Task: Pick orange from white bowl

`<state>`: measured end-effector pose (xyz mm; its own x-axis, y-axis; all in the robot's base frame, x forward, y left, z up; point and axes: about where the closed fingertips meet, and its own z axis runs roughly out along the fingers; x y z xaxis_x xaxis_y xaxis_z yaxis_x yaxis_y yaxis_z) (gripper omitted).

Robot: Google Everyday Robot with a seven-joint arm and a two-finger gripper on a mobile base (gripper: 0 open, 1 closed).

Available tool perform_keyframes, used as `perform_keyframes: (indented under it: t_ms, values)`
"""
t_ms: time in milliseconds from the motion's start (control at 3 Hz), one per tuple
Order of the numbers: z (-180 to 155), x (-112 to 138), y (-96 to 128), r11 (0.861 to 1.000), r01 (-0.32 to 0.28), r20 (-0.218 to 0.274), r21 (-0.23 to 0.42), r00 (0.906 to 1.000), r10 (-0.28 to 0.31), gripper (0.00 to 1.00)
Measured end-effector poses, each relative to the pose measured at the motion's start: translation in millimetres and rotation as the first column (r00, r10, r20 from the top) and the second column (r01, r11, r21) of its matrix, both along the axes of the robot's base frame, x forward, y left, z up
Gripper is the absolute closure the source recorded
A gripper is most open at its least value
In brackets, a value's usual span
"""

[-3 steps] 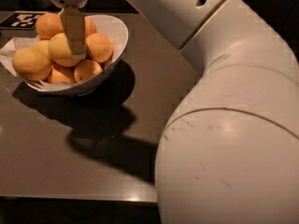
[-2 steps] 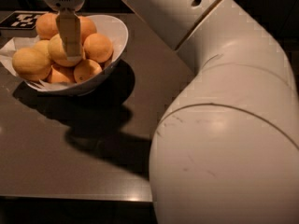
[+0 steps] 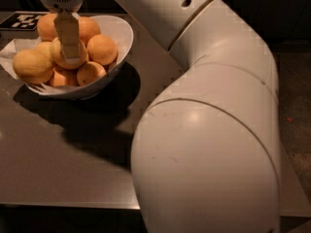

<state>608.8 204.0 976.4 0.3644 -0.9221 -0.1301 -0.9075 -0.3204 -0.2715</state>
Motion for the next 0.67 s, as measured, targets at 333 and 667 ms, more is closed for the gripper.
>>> perform_keyframes:
  t_ms: [333,667]
  values:
    - [-4.9,9.1,9.3,1.0,-0.026,0.004,-0.011,0.9997,0.026,0.18]
    - [-12.3,17.4,12.7,0.999,-0.032,-0.005,-0.018,0.9995,0.032,0.2]
